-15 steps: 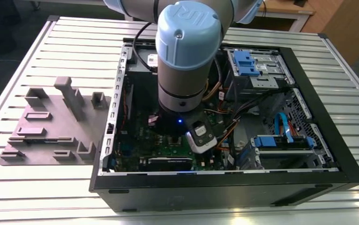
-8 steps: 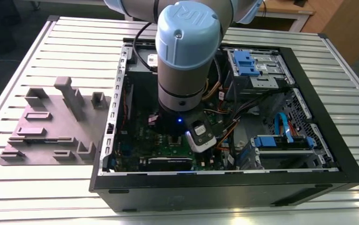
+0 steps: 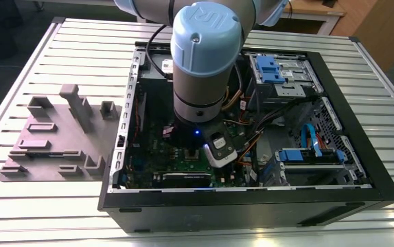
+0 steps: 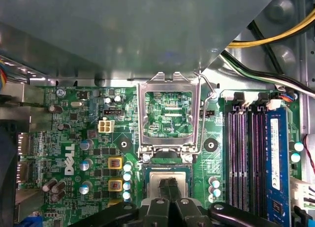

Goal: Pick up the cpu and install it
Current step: 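Place the cpu into insertion slot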

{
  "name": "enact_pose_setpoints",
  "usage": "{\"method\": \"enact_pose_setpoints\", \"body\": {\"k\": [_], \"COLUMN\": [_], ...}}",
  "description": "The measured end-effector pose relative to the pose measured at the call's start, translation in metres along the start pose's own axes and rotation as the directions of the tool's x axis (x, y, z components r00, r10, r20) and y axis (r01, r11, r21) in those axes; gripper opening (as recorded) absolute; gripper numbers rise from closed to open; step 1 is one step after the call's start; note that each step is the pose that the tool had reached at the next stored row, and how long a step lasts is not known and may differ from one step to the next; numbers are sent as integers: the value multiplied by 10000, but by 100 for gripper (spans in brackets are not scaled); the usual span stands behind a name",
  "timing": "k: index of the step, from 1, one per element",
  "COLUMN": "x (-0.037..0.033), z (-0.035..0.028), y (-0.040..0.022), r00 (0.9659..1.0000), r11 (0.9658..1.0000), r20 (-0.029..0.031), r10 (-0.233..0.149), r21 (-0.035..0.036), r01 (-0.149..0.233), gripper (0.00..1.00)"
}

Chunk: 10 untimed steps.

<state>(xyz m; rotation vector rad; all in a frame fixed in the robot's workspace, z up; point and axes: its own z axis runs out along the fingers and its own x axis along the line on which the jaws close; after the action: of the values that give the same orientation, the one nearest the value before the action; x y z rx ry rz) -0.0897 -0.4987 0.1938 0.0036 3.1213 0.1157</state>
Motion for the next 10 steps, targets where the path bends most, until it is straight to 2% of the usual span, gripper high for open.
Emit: {"method": "enact_pose_setpoints", "body": {"k": [10], "x": [-3], "z": [-140], "y": [9], "r00": [10000], "r11": [10000], "r20": [0], "r10": [56], "r21": [20], "r01": [-56], "gripper": [10]}}
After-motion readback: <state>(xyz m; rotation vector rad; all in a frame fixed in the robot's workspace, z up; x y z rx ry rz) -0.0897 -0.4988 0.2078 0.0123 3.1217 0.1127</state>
